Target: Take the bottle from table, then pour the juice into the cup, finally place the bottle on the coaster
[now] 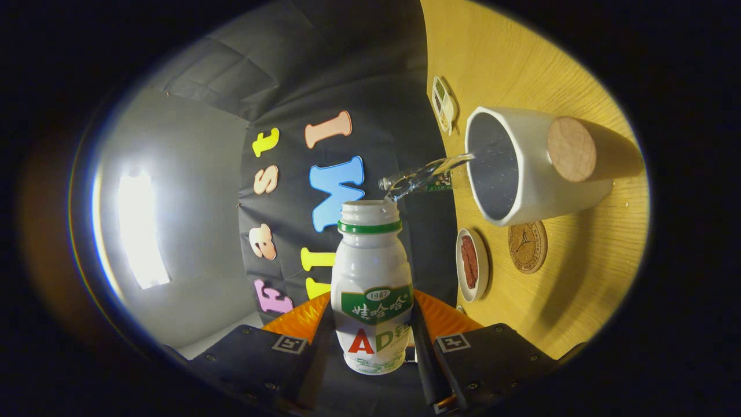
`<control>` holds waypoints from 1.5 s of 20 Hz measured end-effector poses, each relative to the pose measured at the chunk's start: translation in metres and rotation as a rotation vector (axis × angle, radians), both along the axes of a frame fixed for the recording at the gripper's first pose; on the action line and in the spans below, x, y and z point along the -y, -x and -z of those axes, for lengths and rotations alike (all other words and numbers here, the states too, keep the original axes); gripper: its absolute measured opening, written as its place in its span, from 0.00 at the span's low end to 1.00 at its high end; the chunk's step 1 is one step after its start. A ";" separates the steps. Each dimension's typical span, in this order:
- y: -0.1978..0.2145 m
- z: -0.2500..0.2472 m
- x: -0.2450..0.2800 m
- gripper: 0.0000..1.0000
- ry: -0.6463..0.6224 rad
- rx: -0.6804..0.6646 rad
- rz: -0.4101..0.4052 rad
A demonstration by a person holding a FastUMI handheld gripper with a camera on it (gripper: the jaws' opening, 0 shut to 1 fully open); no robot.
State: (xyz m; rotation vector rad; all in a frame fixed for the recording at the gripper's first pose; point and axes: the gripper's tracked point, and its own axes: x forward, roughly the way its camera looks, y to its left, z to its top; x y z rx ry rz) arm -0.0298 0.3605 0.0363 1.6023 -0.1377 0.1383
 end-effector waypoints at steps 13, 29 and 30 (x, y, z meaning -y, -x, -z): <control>-0.002 -0.001 -0.003 0.66 -0.016 0.006 -0.012; -0.001 0.000 -0.004 0.66 -0.048 0.016 -0.019; -0.002 0.000 -0.004 0.66 -0.051 0.016 -0.019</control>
